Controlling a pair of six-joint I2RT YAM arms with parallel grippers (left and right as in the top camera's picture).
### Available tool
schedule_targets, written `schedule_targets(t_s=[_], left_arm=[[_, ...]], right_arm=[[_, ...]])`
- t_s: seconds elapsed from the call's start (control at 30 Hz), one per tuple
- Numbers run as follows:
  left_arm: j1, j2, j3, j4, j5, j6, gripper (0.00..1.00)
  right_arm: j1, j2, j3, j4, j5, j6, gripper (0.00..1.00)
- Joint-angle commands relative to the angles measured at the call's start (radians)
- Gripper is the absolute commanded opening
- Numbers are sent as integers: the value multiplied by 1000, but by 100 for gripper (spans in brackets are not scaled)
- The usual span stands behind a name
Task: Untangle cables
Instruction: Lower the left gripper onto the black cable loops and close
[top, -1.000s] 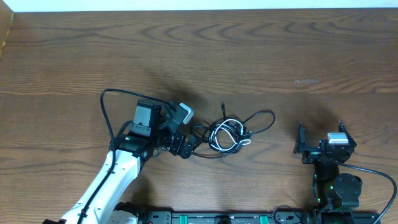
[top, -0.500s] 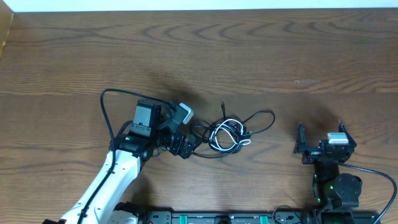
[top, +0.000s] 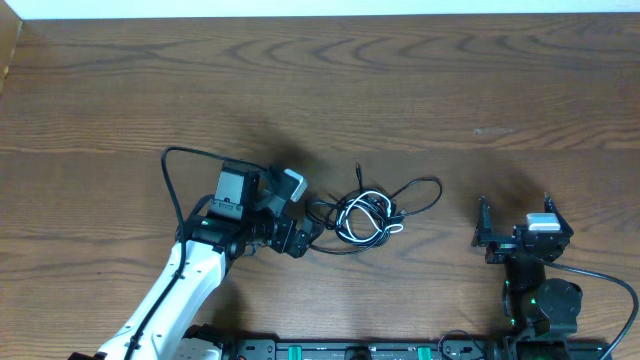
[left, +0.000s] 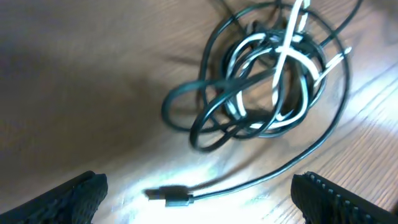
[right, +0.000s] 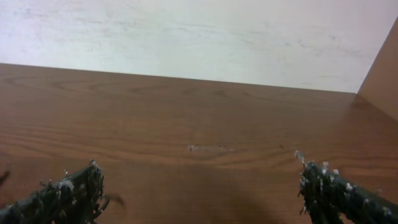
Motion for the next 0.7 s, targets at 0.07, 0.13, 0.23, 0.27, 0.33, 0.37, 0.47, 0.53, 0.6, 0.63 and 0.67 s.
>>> schedule_targets(t_s=[0.07,0.13,0.23,0.27,0.33,0.37,0.47,0.53,0.6,0.63,0.67], left_arm=[[-8,1,37,-60,-75,-21,99],[-25,1,55,-90,-128,-21,99],[-60,1,87,-129,-197,-21,99],[-77,1,99,-131,-214,-21,99],[-89,1,104,-126,-224,-21,99],[-89,1,104,-124,-224,-21,99],[-89,1,104,-129,-224,-21,99],[-89,1,104,-132,-224,-20,99],[-89,1,104,-132,-224,-20,99],[-89,1,104,-132,-224,-20,99],[-89,1,104,-132,-224,-20,99]], right_arm=[[-8,-6,-1,-3,-4,12,99],[-8,-6,-1,-3,-4,12,99],[-8,-6,-1,-3,-4,12,99],[-8,-6,-1,-3,-4,12,99],[-8,-6,-1,-3,-4,12,99],[-8,-6,-1,-3,-4,12,99],[-8,-6,-1,-3,-4,12,99],[-8,-6,-1,-3,-4,12,99],[-8,-6,-1,-3,-4,12,99],[-8,-6,-1,-3,-4,12,99],[-8,-6,-1,-3,-4,12,99]])
